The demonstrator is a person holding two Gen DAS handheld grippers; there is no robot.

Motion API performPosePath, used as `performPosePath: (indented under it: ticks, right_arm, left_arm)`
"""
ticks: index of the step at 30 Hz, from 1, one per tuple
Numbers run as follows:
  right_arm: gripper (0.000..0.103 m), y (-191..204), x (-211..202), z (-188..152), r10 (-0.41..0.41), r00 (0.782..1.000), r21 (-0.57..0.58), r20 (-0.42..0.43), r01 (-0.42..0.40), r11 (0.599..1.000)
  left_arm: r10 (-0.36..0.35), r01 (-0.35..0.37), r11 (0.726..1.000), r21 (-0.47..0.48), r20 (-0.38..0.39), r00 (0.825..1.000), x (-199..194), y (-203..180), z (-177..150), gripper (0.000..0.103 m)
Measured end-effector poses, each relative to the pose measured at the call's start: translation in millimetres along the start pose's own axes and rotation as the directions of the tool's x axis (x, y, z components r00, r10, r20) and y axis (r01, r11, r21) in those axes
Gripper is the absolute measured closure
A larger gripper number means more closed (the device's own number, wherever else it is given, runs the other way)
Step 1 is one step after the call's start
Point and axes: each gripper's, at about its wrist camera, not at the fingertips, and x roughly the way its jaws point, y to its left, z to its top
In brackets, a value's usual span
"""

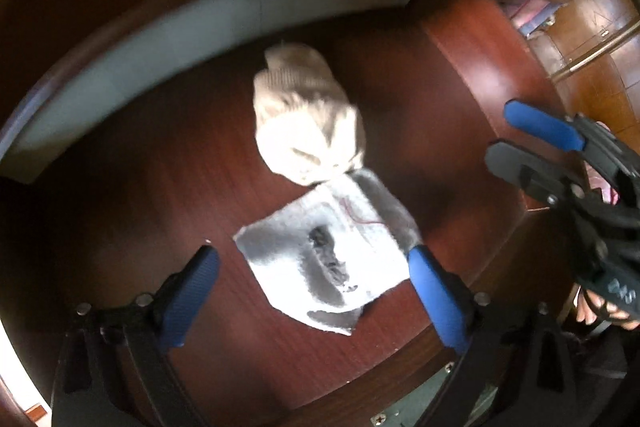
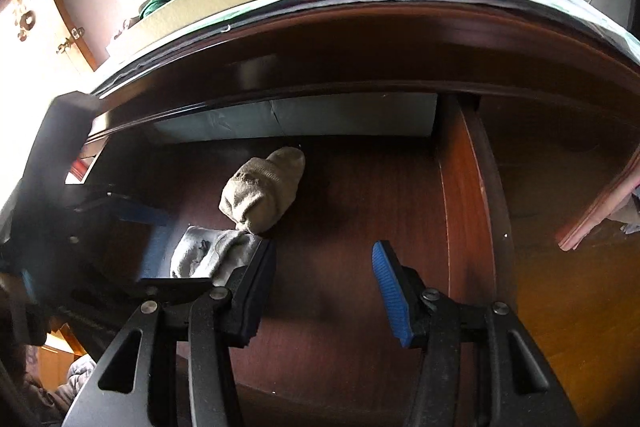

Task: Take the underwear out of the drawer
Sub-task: 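Grasp the grey-white sock with the left gripper while the right gripper approaches the beige sock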

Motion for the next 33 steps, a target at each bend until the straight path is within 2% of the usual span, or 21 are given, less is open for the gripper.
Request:
performPosePath:
  ticks: [5, 11, 14, 17, 20, 22, 24, 27, 30, 33]
  right_arm:
    - [0.050, 1, 5, 5, 0.018, 0.999, 0.005, -0.034, -0.018, 1.000]
    - [0.050, 2, 8, 9, 0.020, 0.999, 0.006, -0.038, -0.020, 1.000]
    - [0.050, 2, 9, 9, 0.020, 0.999, 0.004, -0.041, -0.019, 1.000]
    - [0.050, 2, 12, 10, 0.022, 0.998, 0.004, -0.058, -0.022, 1.000]
    - [0.050, 4, 16, 13, 0.035, 0.996, 0.012, -0.084, -0.034, 0.999]
    - [0.050, 5, 21, 16, 0.045, 0.994, 0.022, -0.104, -0.043, 0.999]
    - [0.050, 6, 27, 21, 0.054, 0.989, 0.033, -0.139, -0.049, 0.998]
    - [0.050, 13, 36, 29, 0.082, 0.980, 0.043, -0.183, -0.076, 0.996]
    - [0.050, 20, 46, 37, 0.116, 0.966, 0.072, -0.230, -0.102, 0.992]
    - [0.050, 34, 56, 45, 0.118, 0.962, 0.065, -0.245, -0.105, 0.992]
  left_arm:
    - [0.033, -0.036, 0.999, -0.030, -0.109, 0.993, 14, 2, 1, 0.010]
    - [0.075, -0.073, 0.997, 0.023, -0.138, 0.988, 18, -9, 2, 0.007]
    - [0.082, -0.078, 0.996, 0.033, -0.136, 0.987, 18, -12, 2, 0.010]
    - [0.076, -0.072, 0.997, 0.034, -0.116, 0.990, 17, -14, 2, 0.018]
    - [0.086, -0.083, 0.996, 0.038, -0.080, 0.993, 10, -9, -4, 0.038]
    - [0.087, -0.085, 0.996, 0.037, -0.059, 0.994, 5, -4, -7, 0.055]
    - [0.082, -0.080, 0.996, 0.031, -0.049, 0.995, 1, 0, -9, 0.063]
    - [0.108, -0.107, 0.994, 0.029, -0.025, 0.994, -3, 6, -14, 0.069]
    - [0.117, -0.116, 0.993, 0.015, -0.013, 0.993, -3, 13, -21, 0.070]
    - [0.217, -0.217, 0.976, 0.029, 0.006, 0.976, -2, 4, -24, 0.071]
